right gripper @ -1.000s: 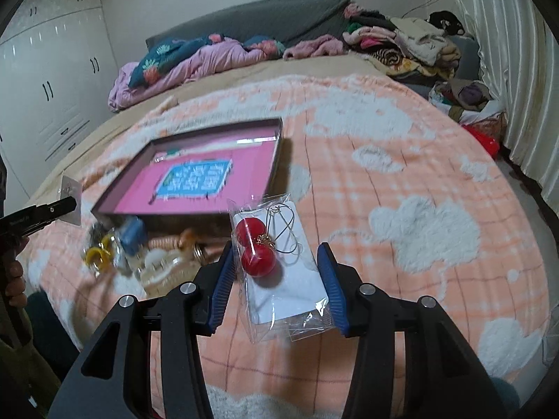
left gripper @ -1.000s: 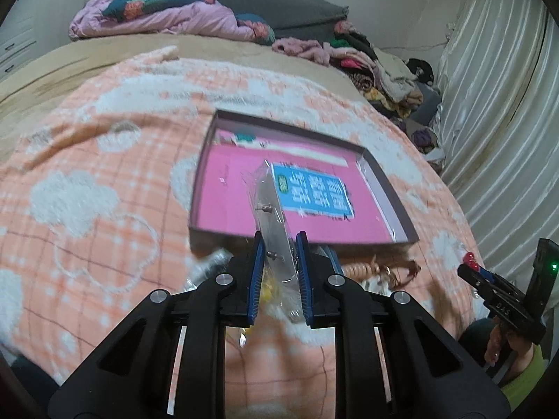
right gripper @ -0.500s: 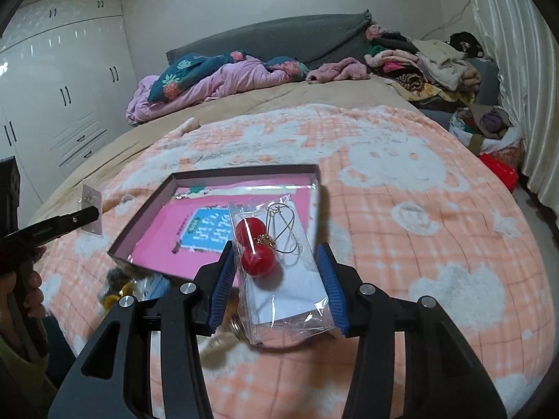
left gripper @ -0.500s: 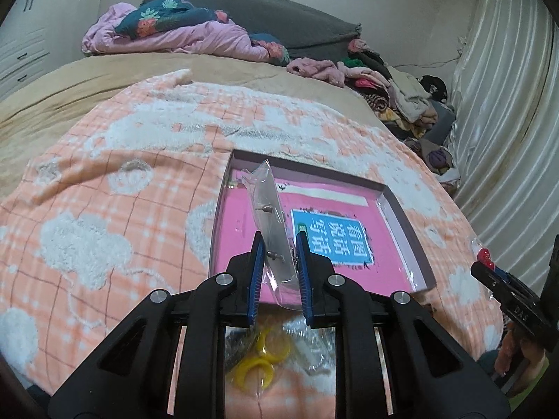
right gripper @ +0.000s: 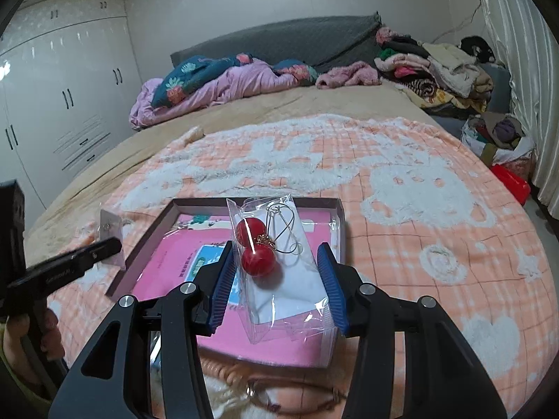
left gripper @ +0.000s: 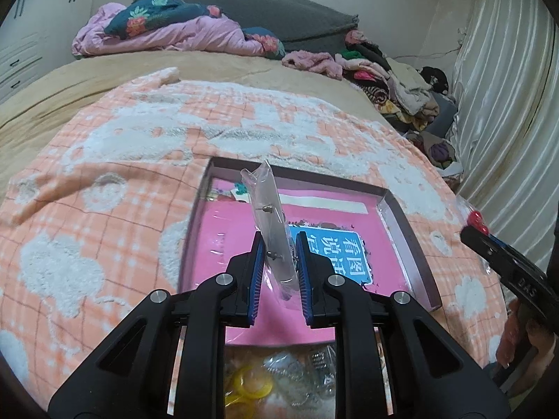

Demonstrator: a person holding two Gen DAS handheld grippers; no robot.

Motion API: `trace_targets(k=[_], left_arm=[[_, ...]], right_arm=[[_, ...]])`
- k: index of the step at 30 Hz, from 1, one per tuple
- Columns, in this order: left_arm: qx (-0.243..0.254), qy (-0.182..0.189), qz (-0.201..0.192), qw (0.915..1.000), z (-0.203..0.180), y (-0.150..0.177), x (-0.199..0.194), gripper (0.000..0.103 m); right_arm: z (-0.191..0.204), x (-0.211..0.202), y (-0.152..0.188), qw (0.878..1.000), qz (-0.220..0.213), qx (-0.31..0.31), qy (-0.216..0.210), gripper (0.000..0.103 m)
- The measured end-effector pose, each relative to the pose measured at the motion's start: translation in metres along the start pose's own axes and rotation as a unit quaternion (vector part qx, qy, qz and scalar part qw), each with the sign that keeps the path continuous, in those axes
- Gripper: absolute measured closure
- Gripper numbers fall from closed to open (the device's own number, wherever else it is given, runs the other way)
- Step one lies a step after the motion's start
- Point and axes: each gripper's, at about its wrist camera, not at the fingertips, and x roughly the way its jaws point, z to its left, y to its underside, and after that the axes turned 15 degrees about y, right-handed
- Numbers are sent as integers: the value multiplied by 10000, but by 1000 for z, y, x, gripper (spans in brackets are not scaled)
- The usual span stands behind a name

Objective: Organize jewelry
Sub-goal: 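Lower both held bags into the pink-lined box and open both tools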

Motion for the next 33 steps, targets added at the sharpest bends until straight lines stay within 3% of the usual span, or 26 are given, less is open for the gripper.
trace_targets(k=[6, 15, 24, 28, 33], left_arm=[[-34, -76, 185, 9998, 2, 0, 24, 92], [-32, -286, 619, 9977, 6, 9, 50, 92], [-155, -426, 774, 9960, 12, 16, 53, 90], [-149, -438, 805, 9957, 10, 16, 51, 83], [-117, -469, 728, 9962, 6, 12, 43, 71]], right_arm=[[2, 33, 2, 9995, 263, 159, -18, 57], [10, 53, 24, 9983, 456, -352, 72, 57], [7, 65, 32, 9971, 619, -398, 208, 55], [8, 65, 32, 9969, 640, -426, 168, 55], [5, 63, 32, 9971, 675, -338, 83, 44]])
